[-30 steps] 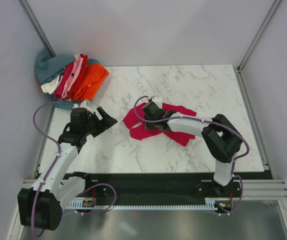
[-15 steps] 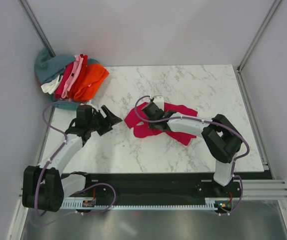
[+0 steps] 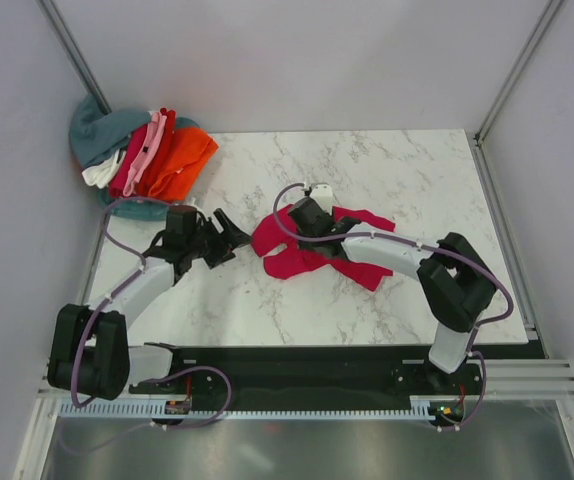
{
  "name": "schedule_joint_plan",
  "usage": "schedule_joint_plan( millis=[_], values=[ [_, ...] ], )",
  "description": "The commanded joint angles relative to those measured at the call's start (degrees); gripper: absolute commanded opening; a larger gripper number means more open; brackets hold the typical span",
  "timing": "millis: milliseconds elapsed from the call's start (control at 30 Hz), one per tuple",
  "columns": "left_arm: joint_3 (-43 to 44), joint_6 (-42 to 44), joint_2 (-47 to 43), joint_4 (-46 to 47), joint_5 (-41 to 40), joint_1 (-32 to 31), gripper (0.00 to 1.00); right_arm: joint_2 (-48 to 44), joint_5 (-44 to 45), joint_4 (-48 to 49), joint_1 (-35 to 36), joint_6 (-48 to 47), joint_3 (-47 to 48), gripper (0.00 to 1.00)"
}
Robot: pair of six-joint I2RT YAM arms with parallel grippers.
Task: Fold and stack the t-shirts
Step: Flatten the tshirt out
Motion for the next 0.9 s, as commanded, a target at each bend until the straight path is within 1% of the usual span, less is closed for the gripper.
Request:
schedule_joint_plan(
  millis=[0,200,267,300,333,400,433,467,633,667,733,867],
  values=[
    [2.3,-1.4,0.8,2.9,-0.6,-0.7,0.82,1.0,1.2,-0.1,-0.7,0.2,2.4,0.52],
    [2.4,-1.0,2.8,3.7,-1.7,-1.2,0.82,5.4,0.6,-0.1,-1.3,0.6,3.8,0.51],
    [2.8,-1.2,3.9,4.0,-1.7,-1.7,0.82,6.8,0.3,-0.1,-1.4,0.5,4.3,0.46],
    [3.3,-1.3,5.0,4.4,-1.8,-1.9,0.81,7.1,-0.4,-0.3,-1.5,0.5,4.2,0.40],
    [3.6,-1.2,5.7,4.5,-1.7,-2.1,0.81,6.9,-0.7,-0.4,-1.6,0.6,4.4,0.25],
    [4.6,-1.0,7.5,4.6,-1.9,-2.6,0.79,4.7,-0.4,-1.4,-1.8,0.7,3.9,0.09],
    [4.7,-0.6,7.9,4.6,-1.9,-2.8,0.77,3.5,0.9,-1.7,-1.8,0.4,3.2,0.04],
    [5.1,-0.3,8.5,4.6,-2.1,-3.1,0.77,2.2,1.6,-1.9,-1.8,-0.1,2.7,0.02],
    [6.6,0.4,12.7,4.8,-3.2,-3.8,0.72,-8.3,4.1,-2.7,-1.9,-3.8,-1.2,0.03],
    [6.8,0.5,13.4,4.8,-3.4,-4.1,0.72,-9.5,4.8,-2.8,-1.9,-4.1,-1.9,0.03],
    [7.6,0.8,15.0,5.0,-4.0,-4.4,0.64,-12.0,5.3,-2.9,-2.1,-4.3,-4.1,0.03],
    [9.1,0.8,20.4,7.0,-5.0,-4.9,0.60,-13.7,3.2,-2.8,-2.5,-2.9,-6.5,0.00]
  ],
)
